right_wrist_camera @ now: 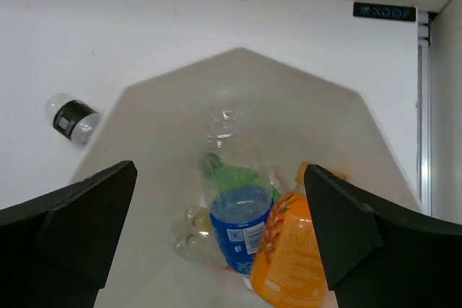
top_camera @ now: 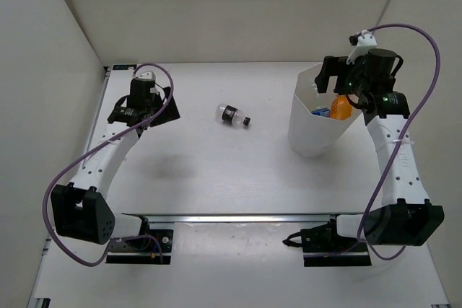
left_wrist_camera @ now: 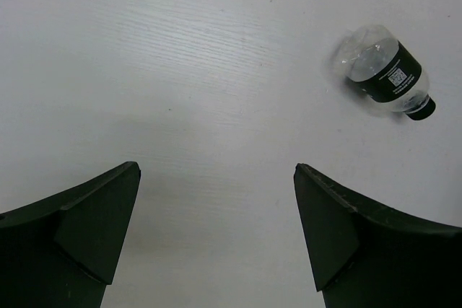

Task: Put the plastic bottles in the bin

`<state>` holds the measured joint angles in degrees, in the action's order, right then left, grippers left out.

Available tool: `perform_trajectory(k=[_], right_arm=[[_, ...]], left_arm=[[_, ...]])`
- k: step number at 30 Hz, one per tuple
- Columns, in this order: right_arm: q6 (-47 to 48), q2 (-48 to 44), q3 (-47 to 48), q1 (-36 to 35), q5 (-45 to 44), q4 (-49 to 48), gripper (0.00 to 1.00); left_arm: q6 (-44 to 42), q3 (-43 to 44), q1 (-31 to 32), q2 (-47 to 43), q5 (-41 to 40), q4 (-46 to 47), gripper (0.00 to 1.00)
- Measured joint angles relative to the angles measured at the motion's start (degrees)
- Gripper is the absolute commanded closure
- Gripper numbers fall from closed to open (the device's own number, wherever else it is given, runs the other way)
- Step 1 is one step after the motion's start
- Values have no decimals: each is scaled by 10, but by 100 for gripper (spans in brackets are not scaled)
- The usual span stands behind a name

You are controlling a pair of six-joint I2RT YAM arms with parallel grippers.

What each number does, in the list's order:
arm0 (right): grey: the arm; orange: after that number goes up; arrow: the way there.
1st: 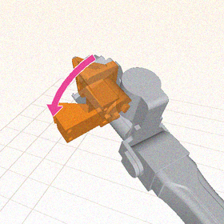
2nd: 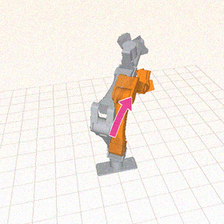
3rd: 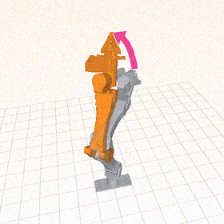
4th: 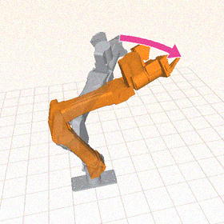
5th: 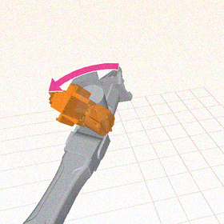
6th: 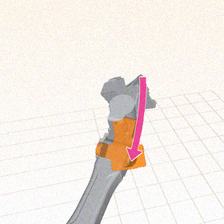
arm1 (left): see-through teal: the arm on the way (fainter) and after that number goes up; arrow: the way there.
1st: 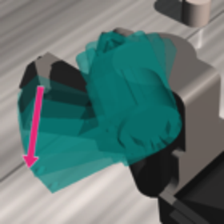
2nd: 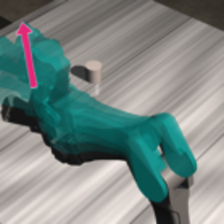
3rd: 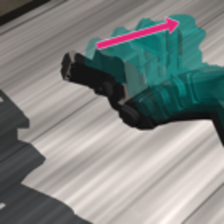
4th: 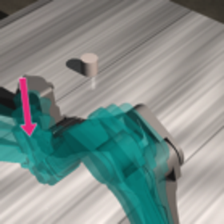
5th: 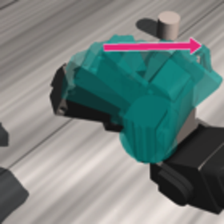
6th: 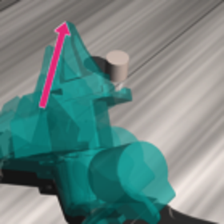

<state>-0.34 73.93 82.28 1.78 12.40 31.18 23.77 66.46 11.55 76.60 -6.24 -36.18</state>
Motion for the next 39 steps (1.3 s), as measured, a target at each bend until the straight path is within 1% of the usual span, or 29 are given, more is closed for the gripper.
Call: perform_trajectory(k=[3,5,9,12,14,16,21,24,30,33,37,38,39], right_arm=[[9,0,24,-30,-9,5,0],[19,2,54,-64,-15,11,1],[50,32,128,-193,-35,7,1],[62,83,159,-271,-23,-9,1],[66,132,172,-302,-13,-20,0],[72,200,183,-322,-13,-28,1],[99,378,240,-357,-28,-18,1],[129,458,275,-370,-53,-6,1],[156,615,442,-377,-82,50,1],[156,647,460,-371,-78,66,1],[156,655,433,-362,-72,77,2],[155,652,418,-362,-68,74,3],[155,651,402,-358,-64,70,8]], left_arm=[[-3,0,0,-6,1,4,1],[-4,0,0,-13,1,2,1],[-6,-36,2,-63,1,-3,2],[-6,-84,2,-132,2,-30,2],[-5,-111,2,-178,1,-57,1],[-5,-130,3,-219,-4,-88,1],[2,-148,7,-294,-14,-160,2],[7,-148,9,-319,-14,-192,1],[22,-165,18,-334,-14,-230,1],[23,-165,16,-334,-14,-238,1],[23,-165,15,-333,-17,-239,1],[23,-165,14,-333,-17,-240,2],[23,-165,14,-332,-17,-239,1]])
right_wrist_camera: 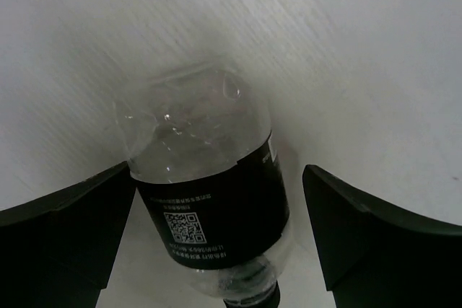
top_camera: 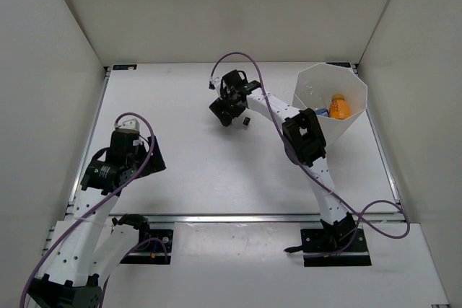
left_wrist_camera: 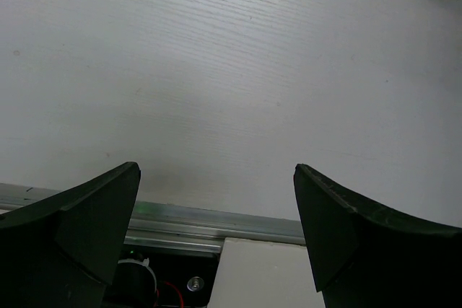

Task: Put the plastic bottles in the bin

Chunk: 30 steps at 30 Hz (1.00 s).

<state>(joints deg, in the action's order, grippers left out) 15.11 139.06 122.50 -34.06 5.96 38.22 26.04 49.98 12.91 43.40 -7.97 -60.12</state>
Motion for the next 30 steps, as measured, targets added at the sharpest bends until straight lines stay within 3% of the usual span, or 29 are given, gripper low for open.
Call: perform_trajectory(k=[1,4,5,8,13,18,23,28,30], right_arm=[[-1,0,-14,1,3,-2,15],[-12,-7,-40,6,23,-6,54],[-16,-11,-42,7,26,-4,57],[-28,-28,-37,7,29,9,58],[-45,-67,67,-4,9,66,54],[-69,-222,92,-23,-67,68,49],[-89,-433,-10,31,-121,32,49],[-116,-575,-173,190,-122,-7,46],[-126,-603,-238,246,-104,-8,38]], left_arm=[[0,0,0,0,-1,0,2],[0,0,0,2,-2,1,1],[0,1,0,3,-2,1,1],[-3,14,0,10,-2,1,1],[-12,46,0,35,-4,18,1],[-22,52,0,66,5,63,1],[-30,53,-2,136,24,122,1],[-31,71,0,196,40,162,1],[-30,80,2,210,44,177,1]])
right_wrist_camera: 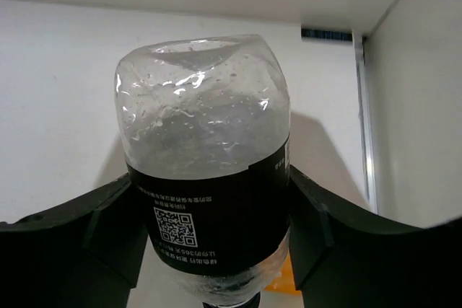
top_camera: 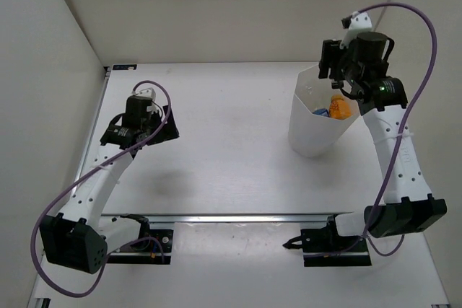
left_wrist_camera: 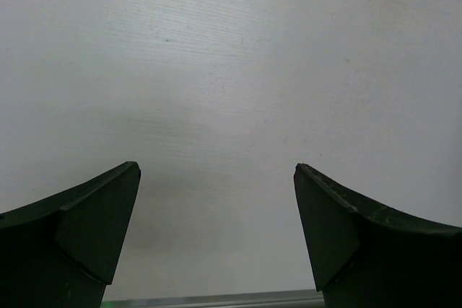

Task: Put the plastic bottles in the bin

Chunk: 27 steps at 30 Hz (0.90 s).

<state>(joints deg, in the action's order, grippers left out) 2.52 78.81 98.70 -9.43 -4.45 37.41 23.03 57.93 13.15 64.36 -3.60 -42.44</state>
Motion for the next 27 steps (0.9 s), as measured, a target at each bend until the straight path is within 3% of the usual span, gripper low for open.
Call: perform_trajectory(k=[2,3,10,17,21,24,27], right_arm=[[-9,-11,-52,35,19,0,22],[-12,-13,-73,45,27,1,1],[-16,-25,-104,45,34,17,1],[-62,-76,-22,-17,-40,113,1],[-116,-139,-43,92,-63,202,1],[-137,-212,-142,199,-86,250,0],[-145,-280,-250,258,-97,285,1]], left_arm=[[1,7,2,10,3,11,2],[2,11,2,15,7,14,1],[-4,74,10,59,11,20,1],[-11,93,18,28,10,16,1],[-12,81,30,-24,-5,-3,1],[-16,52,33,-89,-23,-22,1],[-17,13,26,-165,-54,-43,1]])
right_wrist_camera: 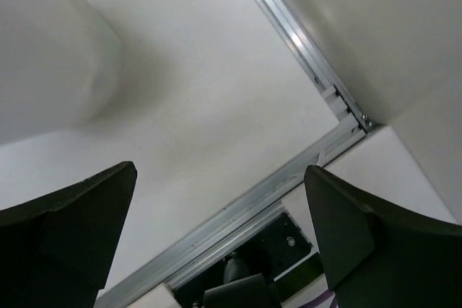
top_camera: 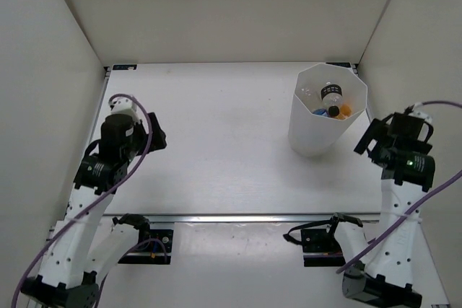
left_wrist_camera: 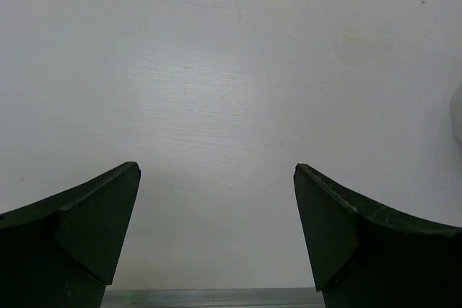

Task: Put the plastic bottles in the bin

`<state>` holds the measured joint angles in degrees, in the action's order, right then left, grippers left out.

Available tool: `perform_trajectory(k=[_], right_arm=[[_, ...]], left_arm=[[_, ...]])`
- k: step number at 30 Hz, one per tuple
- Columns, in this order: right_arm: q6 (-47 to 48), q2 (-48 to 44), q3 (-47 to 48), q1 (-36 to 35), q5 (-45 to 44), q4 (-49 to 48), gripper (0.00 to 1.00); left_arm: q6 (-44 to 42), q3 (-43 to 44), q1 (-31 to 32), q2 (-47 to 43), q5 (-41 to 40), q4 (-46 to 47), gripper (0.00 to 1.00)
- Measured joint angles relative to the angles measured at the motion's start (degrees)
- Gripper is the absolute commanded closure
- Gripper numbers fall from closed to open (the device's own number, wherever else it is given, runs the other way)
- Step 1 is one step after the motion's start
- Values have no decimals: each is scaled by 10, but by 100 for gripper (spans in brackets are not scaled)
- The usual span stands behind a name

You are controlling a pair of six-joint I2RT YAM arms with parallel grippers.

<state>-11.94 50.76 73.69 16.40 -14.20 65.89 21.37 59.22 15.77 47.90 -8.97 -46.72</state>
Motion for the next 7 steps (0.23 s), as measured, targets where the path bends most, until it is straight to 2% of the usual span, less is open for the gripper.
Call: perform_trajectory(k=[4,7], right_arm=[[-13,-71,-128,-9,10,18,1],[-35,-110,-182,-36,25,16,1]], left_arm=[[-1,-42,-11,-76,-43,-24,1],[-2,-70,-13,-117,-66,-40,1]])
